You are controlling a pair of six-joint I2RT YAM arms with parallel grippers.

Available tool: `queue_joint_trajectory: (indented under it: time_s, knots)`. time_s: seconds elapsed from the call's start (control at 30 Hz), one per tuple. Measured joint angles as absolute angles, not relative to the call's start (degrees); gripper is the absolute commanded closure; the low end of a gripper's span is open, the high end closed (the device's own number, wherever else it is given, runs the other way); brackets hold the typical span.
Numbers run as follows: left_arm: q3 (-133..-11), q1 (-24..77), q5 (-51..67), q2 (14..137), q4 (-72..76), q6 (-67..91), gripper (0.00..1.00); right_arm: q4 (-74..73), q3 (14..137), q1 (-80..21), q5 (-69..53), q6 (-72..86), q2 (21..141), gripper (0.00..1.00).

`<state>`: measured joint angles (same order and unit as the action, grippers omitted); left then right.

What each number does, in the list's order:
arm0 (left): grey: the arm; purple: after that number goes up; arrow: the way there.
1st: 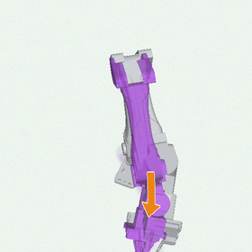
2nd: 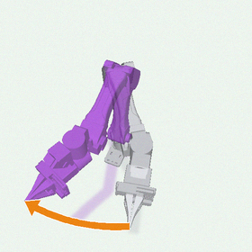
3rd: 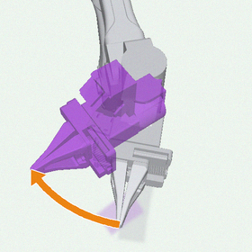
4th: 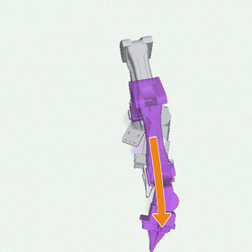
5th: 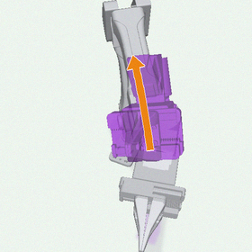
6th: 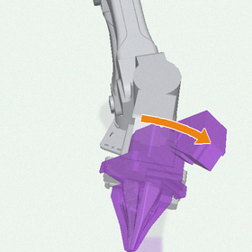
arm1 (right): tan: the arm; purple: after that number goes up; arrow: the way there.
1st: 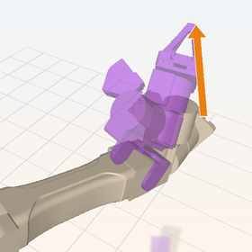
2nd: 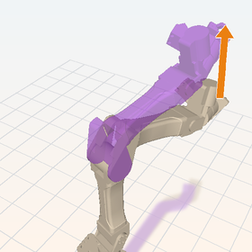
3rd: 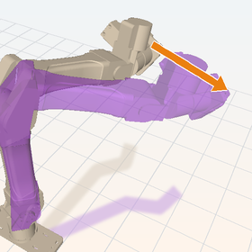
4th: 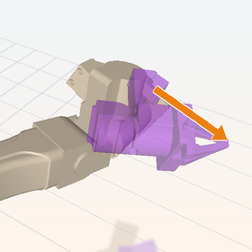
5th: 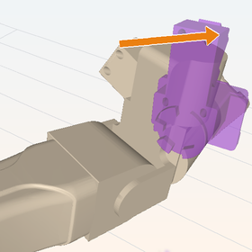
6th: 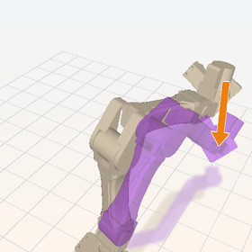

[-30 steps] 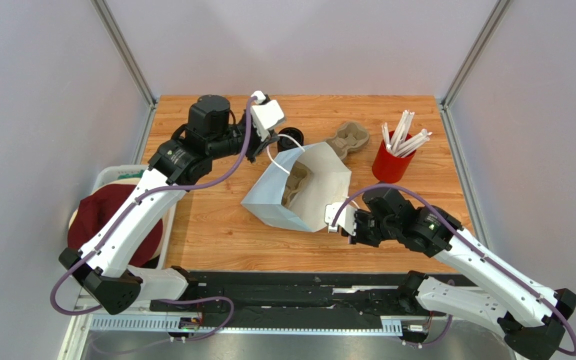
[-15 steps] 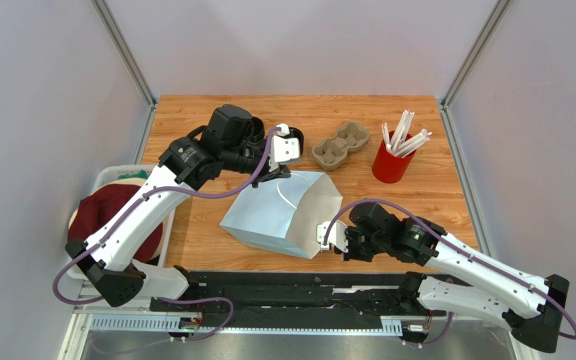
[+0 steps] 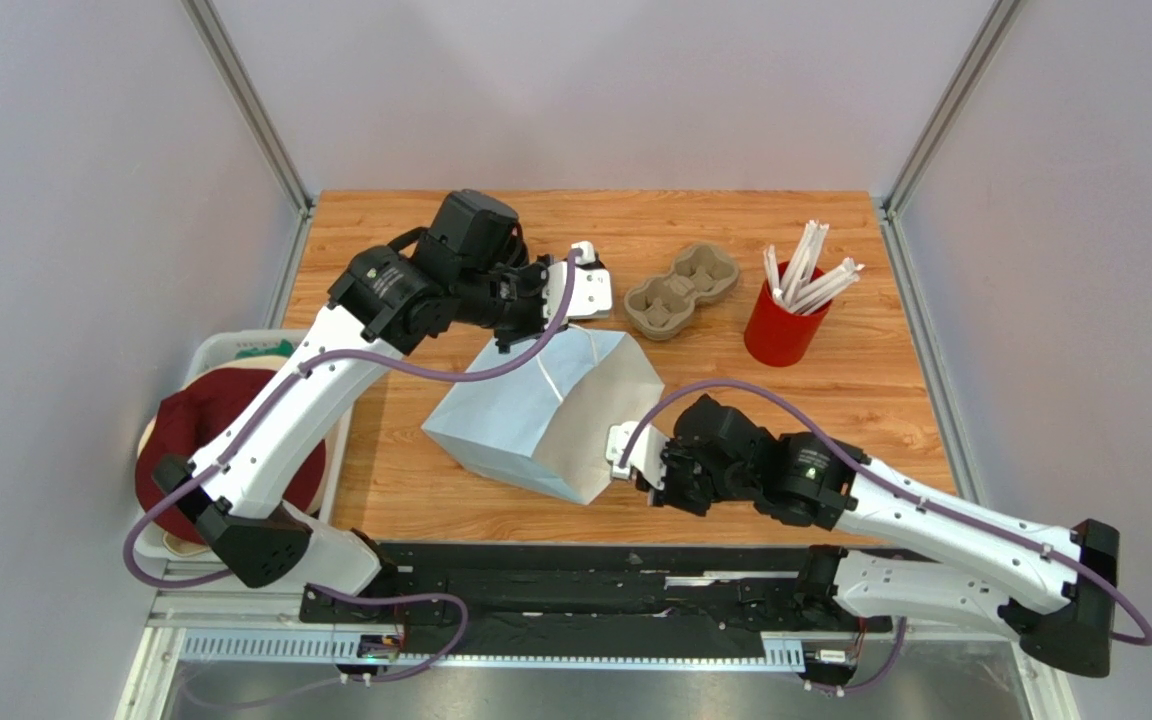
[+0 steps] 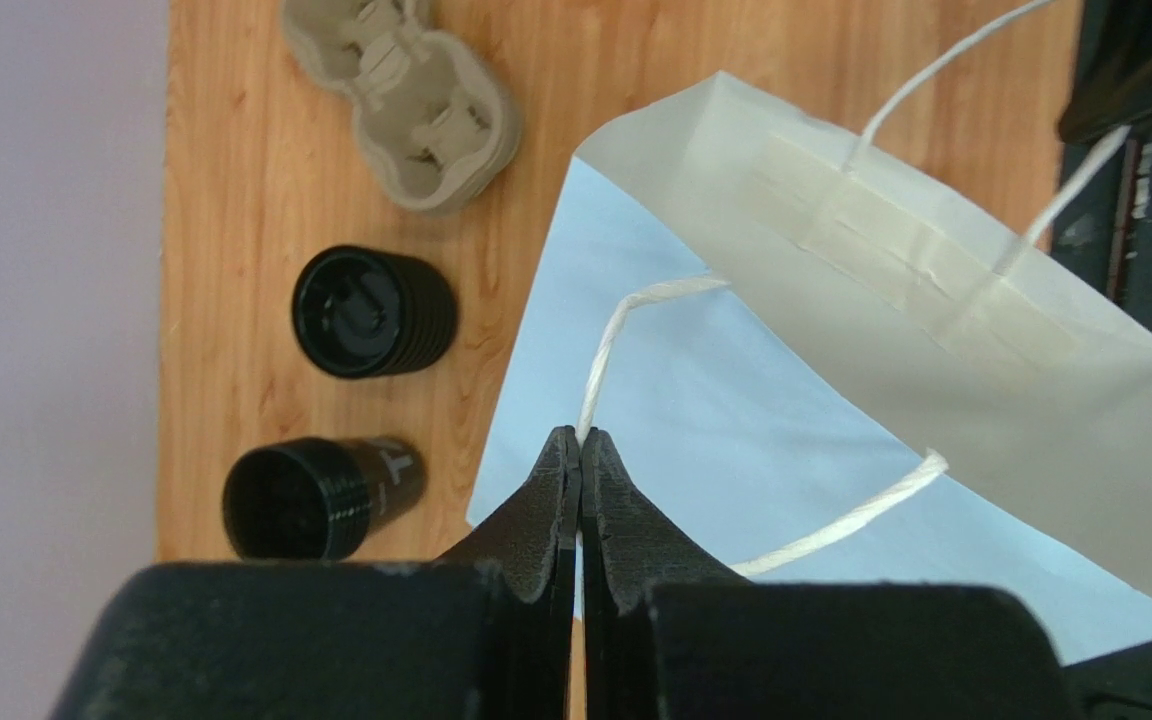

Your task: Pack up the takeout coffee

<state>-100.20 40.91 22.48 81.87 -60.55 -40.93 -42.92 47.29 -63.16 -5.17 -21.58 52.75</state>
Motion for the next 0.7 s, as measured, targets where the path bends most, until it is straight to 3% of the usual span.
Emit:
queue_joint_trajectory:
  time_s: [0.4, 0.7]
  knots:
    - [-103.04, 42.13, 6.31, 81.32, -66.96, -44.58, 1.00, -39.35, 53.89, -70.54, 6.92, -16.16, 64.16, 1.00]
    - [-103.63, 45.17, 2.90, 80.99, -74.87, -45.78, 1.00, -37.85, 56.58, -78.87, 14.35, -16.03, 71.96, 1.00]
